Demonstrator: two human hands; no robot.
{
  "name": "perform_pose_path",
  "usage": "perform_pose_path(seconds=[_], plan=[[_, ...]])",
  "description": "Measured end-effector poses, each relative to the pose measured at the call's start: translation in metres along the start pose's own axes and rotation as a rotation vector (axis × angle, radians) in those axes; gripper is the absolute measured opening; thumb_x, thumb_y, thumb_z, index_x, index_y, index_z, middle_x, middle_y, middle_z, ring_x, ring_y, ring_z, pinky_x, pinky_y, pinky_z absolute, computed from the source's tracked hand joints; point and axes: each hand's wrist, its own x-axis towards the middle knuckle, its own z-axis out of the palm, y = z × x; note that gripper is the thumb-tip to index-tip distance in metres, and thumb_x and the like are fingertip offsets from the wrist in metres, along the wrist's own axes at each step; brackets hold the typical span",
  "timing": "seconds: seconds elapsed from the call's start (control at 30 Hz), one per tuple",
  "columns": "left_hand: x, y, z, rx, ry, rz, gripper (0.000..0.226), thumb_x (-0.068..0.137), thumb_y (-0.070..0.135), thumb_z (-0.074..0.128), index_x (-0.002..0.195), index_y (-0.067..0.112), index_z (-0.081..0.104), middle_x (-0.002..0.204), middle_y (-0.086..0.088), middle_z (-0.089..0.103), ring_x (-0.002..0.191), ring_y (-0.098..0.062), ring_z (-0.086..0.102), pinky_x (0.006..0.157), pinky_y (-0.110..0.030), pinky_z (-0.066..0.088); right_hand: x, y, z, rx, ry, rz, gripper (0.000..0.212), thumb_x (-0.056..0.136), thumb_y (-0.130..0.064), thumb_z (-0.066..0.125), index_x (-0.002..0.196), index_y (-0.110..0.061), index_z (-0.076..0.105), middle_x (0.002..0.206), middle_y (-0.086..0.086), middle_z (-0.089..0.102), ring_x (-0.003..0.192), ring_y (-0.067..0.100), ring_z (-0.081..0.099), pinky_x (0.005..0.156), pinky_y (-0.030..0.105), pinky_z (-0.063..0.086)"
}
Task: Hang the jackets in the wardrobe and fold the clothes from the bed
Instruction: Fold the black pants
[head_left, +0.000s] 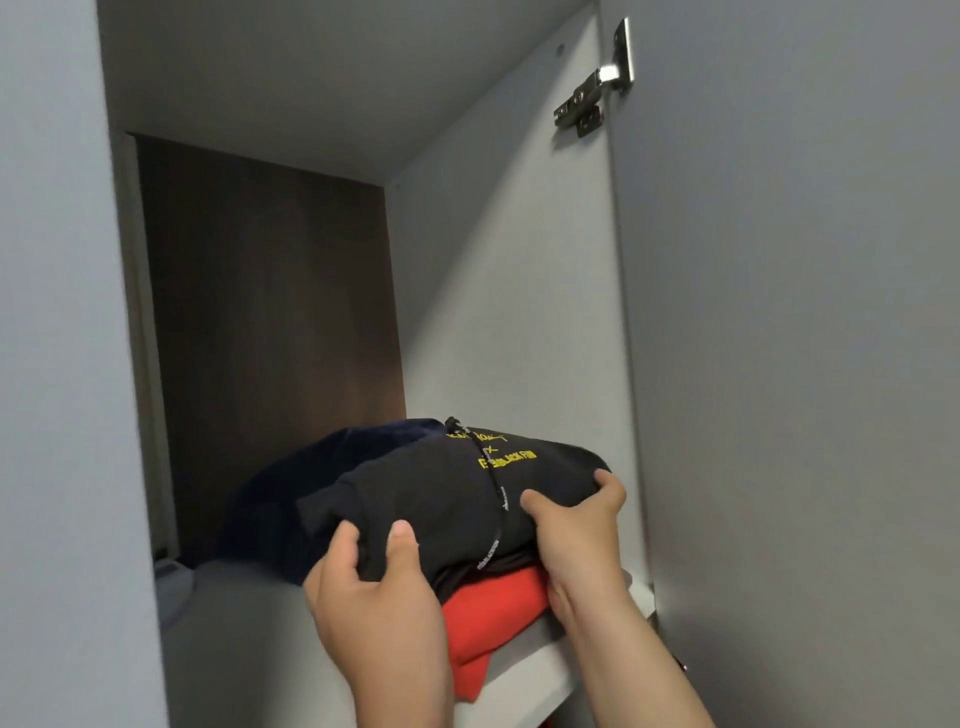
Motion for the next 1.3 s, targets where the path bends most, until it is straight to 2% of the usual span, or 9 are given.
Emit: perform_pose_path(seconds=[0.13,0.33,0.5,0.7,0.93,1.0,1.1,1.2,1.3], plan=[[-0.008,0.007,-0.007,0.194,0.037,0.107,0.063,0.08,0.013,0.075,0.138,0.015,0.048,0.141,-0.012,0.042,0.126,-0.029,0.045,0.105,-0.036,0.032,0.006,0.002,-0.013,-0.408,-0.123,-0.066,0.075,0.078,-0.033,0.07,0.143,-0.03,0.032,0.141,0.008,0.044,0.11,0.026,0.054,0.09,0.032,0.047],[-0.014,0.015,-0.007,0.569,-0.233,0.913,0.056,0.076,0.026,0.062,0.127,0.002,0.061,0.143,-0.021,0.049,0.137,-0.04,0.038,0.112,-0.053,0.027,0.015,-0.021,-0.02,-0.844,-0.059,-0.632,0.055,0.09,-0.046,0.055,0.141,-0.029,0.045,0.159,0.008,0.026,0.143,0.028,0.026,0.115,0.042,0.026],[-0.008,0.005,-0.013,1.25,-0.481,0.669,0.074,0.083,0.071,0.012,0.15,0.042,0.026,0.164,0.005,0.008,0.151,-0.023,-0.006,0.12,-0.046,-0.005,0.023,0.009,-0.016,-1.007,-0.392,-0.599,0.062,0.092,-0.065,0.035,0.149,-0.04,0.033,0.163,0.0,0.02,0.15,0.02,0.014,0.122,0.041,0.007],[-0.01,-0.003,-0.02,1.377,-0.56,0.545,0.078,0.085,0.072,0.033,0.152,0.042,0.008,0.164,0.006,-0.006,0.15,-0.023,-0.015,0.121,-0.046,0.0,0.027,0.031,-0.025,-1.025,-0.343,-0.522,0.095,0.069,-0.087,0.013,0.151,-0.041,0.028,0.16,-0.002,0.028,0.147,0.016,0.02,0.121,0.037,0.013],[-0.014,-0.005,-0.022,1.423,-0.57,0.535,0.089,0.079,0.076,0.035,0.153,0.04,0.0,0.164,0.006,-0.01,0.149,-0.024,-0.018,0.121,-0.046,0.001,0.017,0.036,-0.033,-1.001,-0.303,-0.518,0.084,0.079,-0.08,0.016,0.152,-0.041,0.022,0.161,-0.004,0.024,0.149,0.016,0.015,0.122,0.038,0.011],[-0.023,-0.001,-0.027,1.458,-0.627,0.529,0.092,0.077,0.072,0.044,0.154,0.038,0.008,0.165,0.0,-0.001,0.151,-0.029,-0.005,0.119,-0.05,0.012,0.01,0.042,-0.039,-0.972,-0.274,-0.521,0.075,0.087,-0.073,0.02,0.153,-0.039,0.02,0.163,-0.005,0.019,0.15,0.014,0.01,0.122,0.038,0.009],[-0.027,-0.001,-0.039,1.318,-0.695,0.627,0.085,0.05,0.058,0.064,0.122,0.014,0.068,0.13,-0.021,0.061,0.118,-0.046,0.058,0.083,-0.062,0.051,-0.001,0.045,-0.047,-0.905,-0.256,-0.535,0.061,0.095,-0.058,0.036,0.152,-0.037,0.028,0.163,-0.006,0.019,0.151,0.012,0.009,0.122,0.037,0.01],[-0.031,0.004,-0.053,1.25,-0.703,0.722,0.078,0.056,0.06,0.046,0.108,0.008,0.075,0.115,-0.021,0.069,0.101,-0.049,0.065,0.069,-0.056,0.055,-0.014,0.04,-0.051,-0.831,-0.29,-0.613,0.052,0.095,-0.043,0.052,0.146,-0.036,0.042,0.158,-0.009,0.03,0.147,0.007,0.019,0.12,0.025,0.011],[-0.029,0.006,-0.071,1.046,-0.731,0.745,0.078,0.06,0.06,0.044,0.119,0.016,0.069,0.127,-0.007,0.064,0.115,-0.043,0.059,0.086,-0.035,0.054,-0.03,0.034,-0.054,-0.715,-0.34,-0.676,0.046,0.092,-0.036,0.06,0.138,-0.038,0.052,0.146,-0.019,0.041,0.135,-0.009,0.028,0.106,0.001,0.011]])
